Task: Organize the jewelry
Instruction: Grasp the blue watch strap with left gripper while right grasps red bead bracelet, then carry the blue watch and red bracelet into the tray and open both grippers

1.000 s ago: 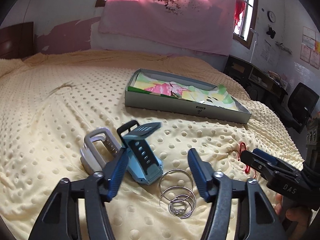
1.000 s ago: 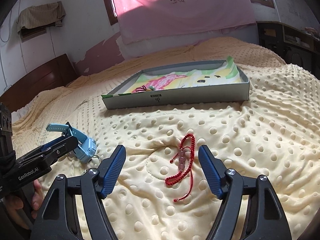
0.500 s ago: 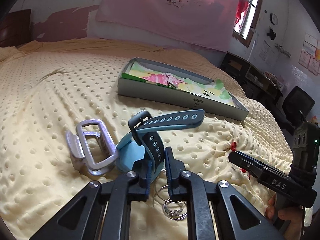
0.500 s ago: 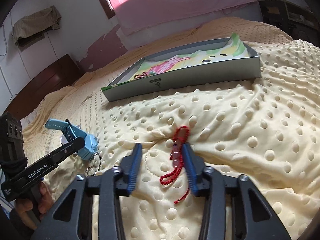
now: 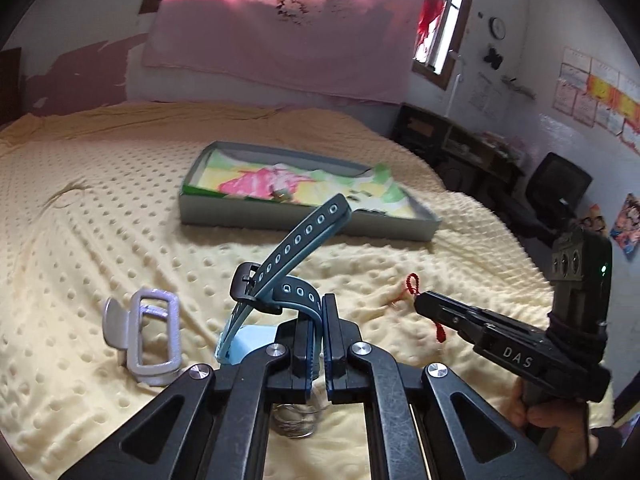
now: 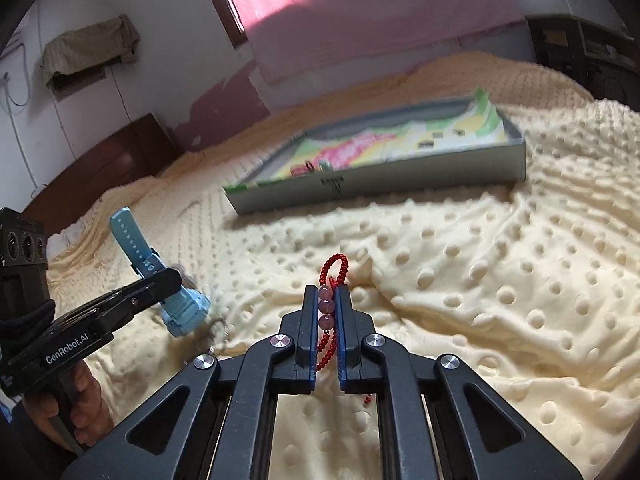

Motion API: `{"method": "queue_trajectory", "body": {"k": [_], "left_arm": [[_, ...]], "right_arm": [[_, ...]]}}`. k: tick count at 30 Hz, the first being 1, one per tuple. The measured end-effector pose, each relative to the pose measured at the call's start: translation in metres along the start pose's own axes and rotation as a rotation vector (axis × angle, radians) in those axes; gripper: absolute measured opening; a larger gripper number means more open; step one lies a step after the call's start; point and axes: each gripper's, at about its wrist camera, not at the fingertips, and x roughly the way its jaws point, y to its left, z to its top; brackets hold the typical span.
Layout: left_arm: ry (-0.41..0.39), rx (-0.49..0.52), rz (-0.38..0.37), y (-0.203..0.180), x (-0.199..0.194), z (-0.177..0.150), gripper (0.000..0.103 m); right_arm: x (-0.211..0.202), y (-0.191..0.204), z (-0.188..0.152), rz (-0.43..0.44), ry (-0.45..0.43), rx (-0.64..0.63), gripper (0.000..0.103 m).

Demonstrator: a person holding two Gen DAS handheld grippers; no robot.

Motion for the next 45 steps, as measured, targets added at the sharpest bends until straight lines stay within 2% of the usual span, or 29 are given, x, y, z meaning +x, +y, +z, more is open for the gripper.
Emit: {"method": "queue_trajectory", "body": {"k": [4,8,10,15,22,26,31,33,34,35,36,38,41,42,44,45], "left_arm": [[-0.007,0.019,-0.039,-0.007,-0.001,0.023,0.004],[-0.035,0.042,-0.046,-0.013,0.01,0.051,0.004],[-0.044,0.024,-0.075,-0.011,0.023,0.071,0.004],[-0.023,0.03,-0.08,-0.009,0.072,0.105,0.004],[0.051,-0.027,-0.109,0.003,0.141,0.12,0.004],[0.077,-0.051,-0.099,0.004,0.158,0.113,0.005],[0.103,-0.065,-0.064,0.005,0.162,0.112,0.008],[0.114,-0.061,-0.045,0.006,0.162,0.111,0.019],[0.112,-0.068,-0.043,0.006,0.159,0.11,0.023],[0.106,-0.072,-0.05,0.006,0.157,0.11,0.032],[0.096,-0.075,-0.047,0.005,0.153,0.109,0.046],[0.048,-0.065,-0.002,0.002,0.139,0.107,0.064],[-0.016,-0.038,0.009,-0.007,0.114,0.104,0.067],[-0.034,-0.034,0.018,-0.009,0.105,0.104,0.074],[-0.09,-0.025,0.052,-0.016,0.08,0.103,0.085],[-0.122,-0.018,0.062,-0.019,0.067,0.102,0.091]], "right_arm": [[-0.014,0.001,0.012,0.009,-0.065,-0.009,0.007],[-0.018,-0.004,0.038,0.003,-0.114,-0.025,0.007],[-0.017,-0.007,0.056,-0.003,-0.143,-0.034,0.007],[0.007,-0.02,0.097,-0.034,-0.176,-0.047,0.007],[0.066,-0.046,0.132,-0.104,-0.098,-0.029,0.008],[0.089,-0.056,0.131,-0.13,-0.027,-0.006,0.008],[0.096,-0.059,0.124,-0.154,0.014,0.007,0.008],[0.094,-0.059,0.123,-0.163,0.011,0.011,0.01],[0.093,-0.06,0.122,-0.168,0.01,0.013,0.016],[0.091,-0.059,0.121,-0.172,0.009,0.013,0.02],[0.089,-0.059,0.119,-0.175,0.005,0.014,0.029],[0.082,-0.06,0.117,-0.178,-0.006,0.013,0.033],[0.061,-0.057,0.116,-0.186,-0.059,0.008,0.036],[0.053,-0.055,0.115,-0.19,-0.08,0.004,0.04],[0.027,-0.046,0.111,-0.205,-0.147,-0.008,0.054],[0.015,-0.042,0.109,-0.204,-0.172,-0.011,0.055]]}}
